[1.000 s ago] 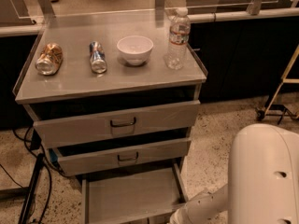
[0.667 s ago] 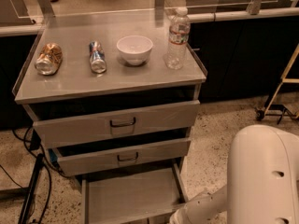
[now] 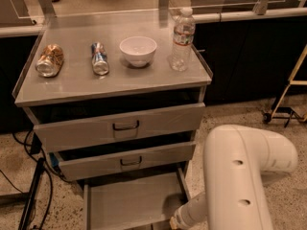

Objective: Close bottom drawer

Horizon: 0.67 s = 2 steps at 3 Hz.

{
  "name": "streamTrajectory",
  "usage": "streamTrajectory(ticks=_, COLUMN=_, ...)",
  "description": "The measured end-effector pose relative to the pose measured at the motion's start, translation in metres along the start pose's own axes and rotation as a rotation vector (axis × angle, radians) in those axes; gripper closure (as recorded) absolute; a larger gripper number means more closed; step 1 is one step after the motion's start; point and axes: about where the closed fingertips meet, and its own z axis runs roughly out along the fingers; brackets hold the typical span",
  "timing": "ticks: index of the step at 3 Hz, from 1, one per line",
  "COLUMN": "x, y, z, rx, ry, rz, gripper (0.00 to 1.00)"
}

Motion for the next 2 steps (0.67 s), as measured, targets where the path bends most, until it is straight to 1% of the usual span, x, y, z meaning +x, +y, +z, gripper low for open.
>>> streamTrajectory(ticks=1, x=-0.007, y=-0.014, z=0.029, rx=0.025, ry=-0.009, rz=0.052, gripper=1.00)
streamTrajectory(ticks=2, x=-0.008, y=-0.021, z=0.044, rx=0.052, ry=-0.019, rz=0.083, gripper=1.00)
